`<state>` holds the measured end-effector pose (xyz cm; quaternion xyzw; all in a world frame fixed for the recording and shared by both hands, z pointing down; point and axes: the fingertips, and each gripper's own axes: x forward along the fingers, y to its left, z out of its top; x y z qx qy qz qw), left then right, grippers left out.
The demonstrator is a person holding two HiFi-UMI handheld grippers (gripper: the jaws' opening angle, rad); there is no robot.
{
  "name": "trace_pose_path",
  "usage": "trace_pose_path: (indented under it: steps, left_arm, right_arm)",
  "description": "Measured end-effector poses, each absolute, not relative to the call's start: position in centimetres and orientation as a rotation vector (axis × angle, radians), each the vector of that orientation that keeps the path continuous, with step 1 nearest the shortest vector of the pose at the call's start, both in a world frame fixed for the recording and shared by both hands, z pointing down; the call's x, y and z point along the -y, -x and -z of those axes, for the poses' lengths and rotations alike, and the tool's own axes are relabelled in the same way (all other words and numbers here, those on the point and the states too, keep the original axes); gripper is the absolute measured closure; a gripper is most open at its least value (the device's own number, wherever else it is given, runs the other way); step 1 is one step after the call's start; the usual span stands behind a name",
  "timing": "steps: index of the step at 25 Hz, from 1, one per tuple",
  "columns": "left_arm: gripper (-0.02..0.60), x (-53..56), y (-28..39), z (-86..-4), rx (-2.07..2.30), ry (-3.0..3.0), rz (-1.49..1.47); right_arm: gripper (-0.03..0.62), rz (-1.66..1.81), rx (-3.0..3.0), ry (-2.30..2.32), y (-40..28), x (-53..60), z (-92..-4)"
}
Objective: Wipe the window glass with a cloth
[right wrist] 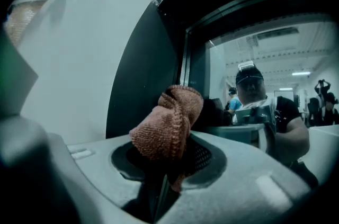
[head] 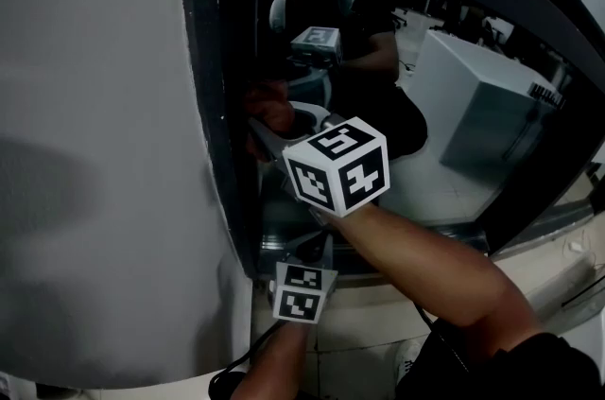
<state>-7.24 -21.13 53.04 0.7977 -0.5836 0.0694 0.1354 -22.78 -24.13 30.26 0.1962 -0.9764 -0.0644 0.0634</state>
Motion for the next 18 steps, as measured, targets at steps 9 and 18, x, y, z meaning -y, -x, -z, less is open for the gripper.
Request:
trace_pose_path:
  steps: [9, 18]
  left_arm:
    - [0.565, 21.6, 6.7, -53.2, 1.679, -2.319, -0.209]
    - [0.565, 22.1, 5.7, -53.7, 1.659, -2.336, -0.244]
  right_arm:
    - [0.488, 0.111, 2.96, -0.623, 19.5, 25.1, -29.9]
    - [0.488, 0.097, 2.955, -0.68, 15.0, 26.5, -29.8]
